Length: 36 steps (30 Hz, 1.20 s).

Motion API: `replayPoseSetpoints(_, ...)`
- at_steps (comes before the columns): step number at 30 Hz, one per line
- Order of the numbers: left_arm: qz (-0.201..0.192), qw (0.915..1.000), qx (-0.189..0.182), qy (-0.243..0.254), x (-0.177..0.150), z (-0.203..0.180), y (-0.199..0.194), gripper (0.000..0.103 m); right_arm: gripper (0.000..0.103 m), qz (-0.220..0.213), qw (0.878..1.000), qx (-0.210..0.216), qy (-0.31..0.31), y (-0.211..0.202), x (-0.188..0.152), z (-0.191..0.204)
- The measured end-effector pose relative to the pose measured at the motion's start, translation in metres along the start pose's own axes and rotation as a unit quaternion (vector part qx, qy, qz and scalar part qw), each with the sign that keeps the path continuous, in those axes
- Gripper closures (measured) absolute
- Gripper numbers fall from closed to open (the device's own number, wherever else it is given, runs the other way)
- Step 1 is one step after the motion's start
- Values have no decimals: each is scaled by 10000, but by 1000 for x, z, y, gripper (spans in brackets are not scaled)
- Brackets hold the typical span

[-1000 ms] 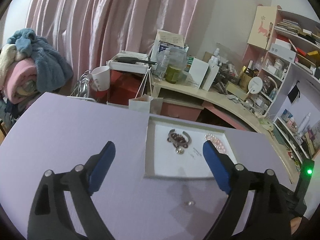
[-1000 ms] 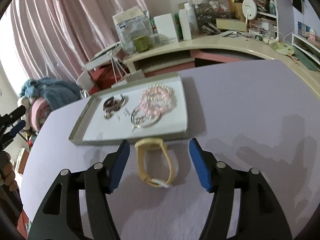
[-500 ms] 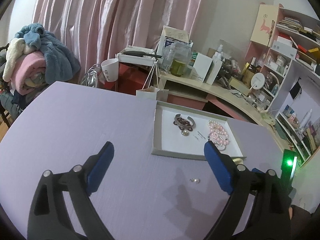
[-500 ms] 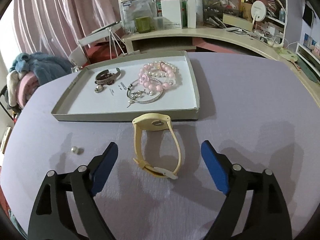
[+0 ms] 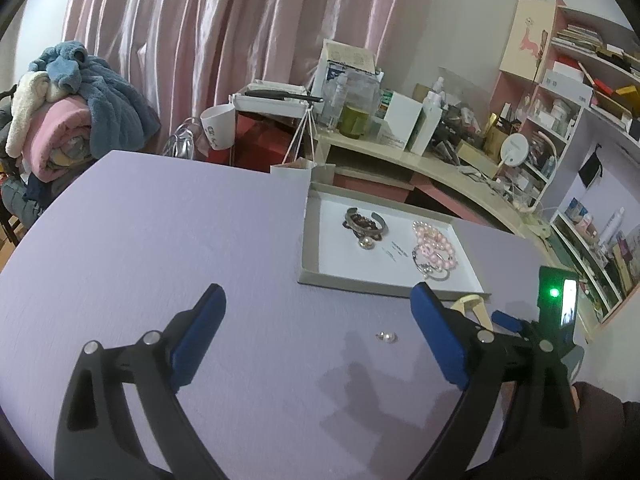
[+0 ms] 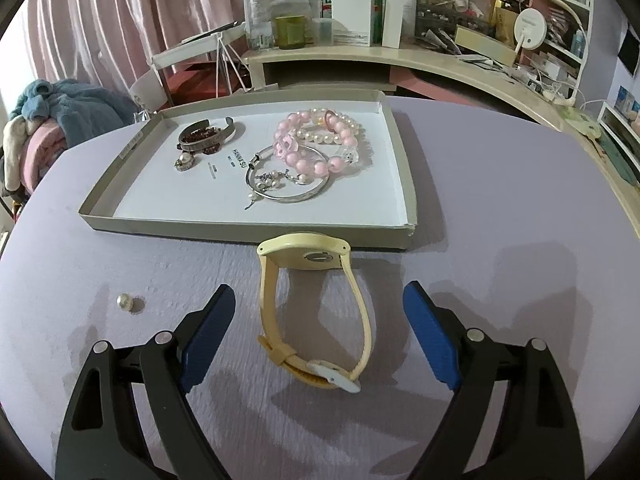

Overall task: Organize jewelry
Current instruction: 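Grasp the yellow strap watch with the right tool, then grasp the last pearl earring with the left tool while the right tool holds the watch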

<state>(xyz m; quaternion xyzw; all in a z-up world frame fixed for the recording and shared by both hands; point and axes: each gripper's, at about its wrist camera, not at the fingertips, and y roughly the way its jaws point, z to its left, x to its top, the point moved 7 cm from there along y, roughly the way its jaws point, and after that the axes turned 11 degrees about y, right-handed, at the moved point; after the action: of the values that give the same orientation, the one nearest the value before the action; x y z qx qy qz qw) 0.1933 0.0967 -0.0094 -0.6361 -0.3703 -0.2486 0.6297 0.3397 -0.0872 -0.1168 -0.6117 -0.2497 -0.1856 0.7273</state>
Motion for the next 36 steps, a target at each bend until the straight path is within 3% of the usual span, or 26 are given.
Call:
replayPoseSetpoints(3,74,9999,-70,70,-3,-7,5,9,55,152,9998,101,-30,4,-2,1)
replayPoseSetpoints(4,93,9999,-90,87,-3,-9,6,9,60,151,9998,123,-12,3,-2,0)
replayPoseSetpoints(14,651,9955,-451,518,-28,-54,56,8,63,-49,9968,479,631,-33,-12,-21)
replayPoseSetpoints(21,1071,9885,-438,972,-51,-86,102,10,63,-188,9925,504,1093,-53,-10,-45)
replayPoseSetpoints(26,1167,9858,-239,1186,-56,-96,125,31,63,-204,9907,462,1262,-56,-10,-55)
replayPoseSetpoints(31,1218,9850,-121,1213,-59,-96,134,44,63,-161,9898,453,1339,-54,-12,-59)
replayPoseSetpoints(33,1194,9845,-72,1280,-57,-96,136,55,63,-151,9896,452,1359,-54,-11,-61)
replayPoseSetpoints(35,1165,9841,-67,1336,-56,-97,136,82,63,-143,9893,463,1374,-53,-10,-61)
replayPoseSetpoints(36,1160,9843,-102,1328,-56,-98,136,87,63,-137,9891,476,1387,-53,-10,-61)
